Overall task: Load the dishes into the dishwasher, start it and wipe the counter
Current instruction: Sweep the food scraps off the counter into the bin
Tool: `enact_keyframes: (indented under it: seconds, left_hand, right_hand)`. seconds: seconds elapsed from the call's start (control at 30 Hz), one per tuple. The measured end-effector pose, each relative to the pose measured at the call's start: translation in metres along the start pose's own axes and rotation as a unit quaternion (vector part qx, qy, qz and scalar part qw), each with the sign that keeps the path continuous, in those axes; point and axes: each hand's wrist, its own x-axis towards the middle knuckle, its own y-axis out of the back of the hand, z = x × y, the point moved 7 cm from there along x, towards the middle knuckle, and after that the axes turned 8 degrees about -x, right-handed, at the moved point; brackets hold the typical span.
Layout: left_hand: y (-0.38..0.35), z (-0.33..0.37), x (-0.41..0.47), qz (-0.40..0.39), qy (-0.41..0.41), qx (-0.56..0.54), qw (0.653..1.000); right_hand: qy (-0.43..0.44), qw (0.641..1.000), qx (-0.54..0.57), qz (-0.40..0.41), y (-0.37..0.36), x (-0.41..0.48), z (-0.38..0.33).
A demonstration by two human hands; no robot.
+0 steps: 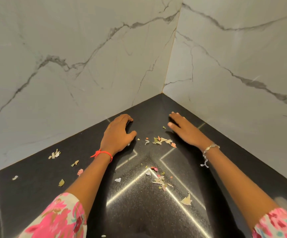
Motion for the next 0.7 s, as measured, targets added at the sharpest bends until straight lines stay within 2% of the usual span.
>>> enact_keyframes:
  seconds: [0.07,0.13,0.23,0.3,0.37,0.4,0.47,0.57,0.7]
  left_hand:
    - [0.000,0.000,0.000,-0.002,0.002,-0.001,1.000]
    - [0.000,-0.001,0.000,-0.004,0.004,-0.004,1.000]
    - [-0.001,-0.004,0.000,-0.003,0.012,-0.015,1.000]
    - [-0.002,-0.008,0.001,-0.003,0.021,-0.024,0.999]
    - [-0.002,-0.009,0.002,-0.004,0.022,-0.026,0.999]
    - [-0.002,-0.009,0.002,-0.004,0.021,-0.028,0.999]
    - [-0.002,-0.009,0.001,-0.009,0.021,-0.035,0.999]
    - [-0.003,-0.010,0.000,-0.022,0.016,-0.029,0.999]
    - [-0.007,-0.007,-0.003,-0.056,0.008,0.016,0.998]
  right_hand:
    - [0.013,0.996,-0.087,-0.010,-0.017,-0.004,-0.014]
    - [0.033,0.994,-0.105,0.003,-0.025,-0.016,-0.036]
    - [0.105,0.989,-0.107,0.003,-0.037,-0.045,-0.071]
    - [0.153,0.987,-0.044,-0.031,-0.040,-0.063,-0.088]
    - [0.170,0.982,0.055,-0.065,-0.037,-0.067,-0.097]
    - [0.170,0.981,0.070,-0.060,-0.033,-0.062,-0.098]
    - [0.162,0.986,0.023,-0.036,-0.032,-0.047,-0.099]
    - [0.180,0.978,-0.103,-0.021,-0.045,-0.040,-0.106]
    - [0.230,0.967,-0.102,-0.049,-0.054,-0.082,-0.117]
